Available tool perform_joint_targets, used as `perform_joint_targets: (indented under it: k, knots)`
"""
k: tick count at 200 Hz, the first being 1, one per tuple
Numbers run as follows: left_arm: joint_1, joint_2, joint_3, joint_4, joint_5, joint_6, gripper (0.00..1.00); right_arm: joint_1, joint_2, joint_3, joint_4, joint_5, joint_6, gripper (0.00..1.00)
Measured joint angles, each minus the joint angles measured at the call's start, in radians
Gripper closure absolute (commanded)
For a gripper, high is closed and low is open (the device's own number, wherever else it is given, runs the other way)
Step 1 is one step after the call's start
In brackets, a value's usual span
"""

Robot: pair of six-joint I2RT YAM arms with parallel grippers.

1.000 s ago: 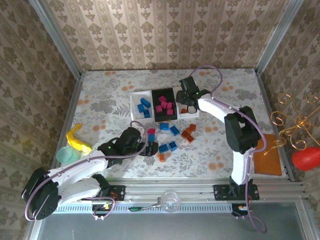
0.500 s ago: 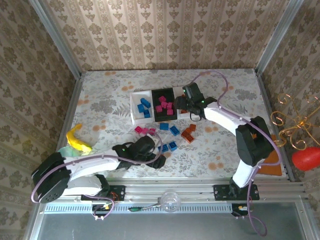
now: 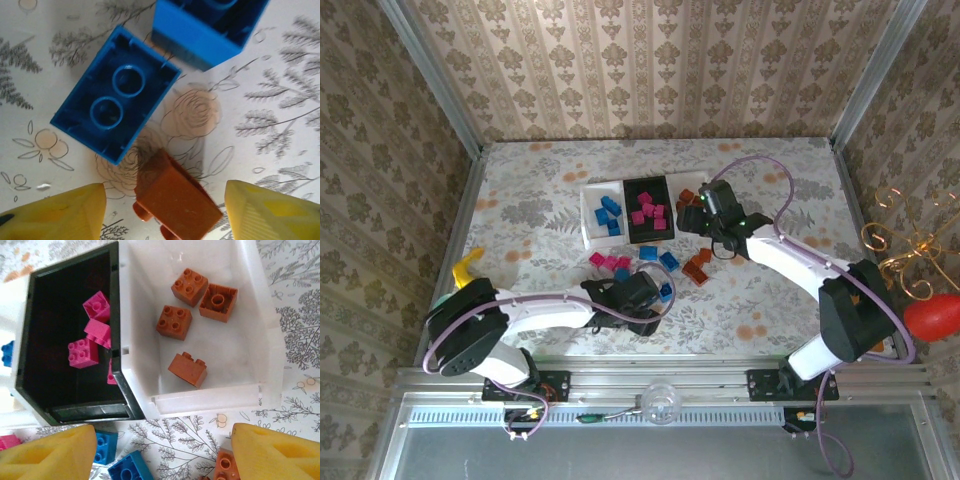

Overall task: Sort the legos into containers by color
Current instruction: Pick up the lego from the middle-left of the table.

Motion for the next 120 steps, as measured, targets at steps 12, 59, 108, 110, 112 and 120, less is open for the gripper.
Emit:
perform_joint_targets:
  k: [12,59,108,110,112,120]
  knots:
    - [-0.001,0.008,0.0,-0.007,-0.007,0.002,0.45,0.0,-0.012,-0.003,0.01,0.0,0.0,0.27]
    - [-0.001,0.01,0.0,-0.014,-0.023,0.002,0.56,0.0,-0.027,-0.035,0.015,0.0,0.0,0.27]
    - [-0.001,0.01,0.0,-0.013,-0.027,0.008,0.46,0.0,-0.028,-0.055,0.015,0.0,0.0,0.27]
    - [-0.001,0.011,0.0,-0.012,-0.028,0.009,0.46,0.0,-0.028,-0.055,0.015,0.0,0.001,0.27]
    - [-0.001,0.011,0.0,-0.011,-0.029,0.009,0.46,0.0,-0.028,-0.055,0.015,0.0,0.0,0.27]
    - [-0.001,0.014,0.0,-0.008,-0.032,0.009,0.45,0.0,-0.029,-0.055,0.015,0.0,0.001,0.27]
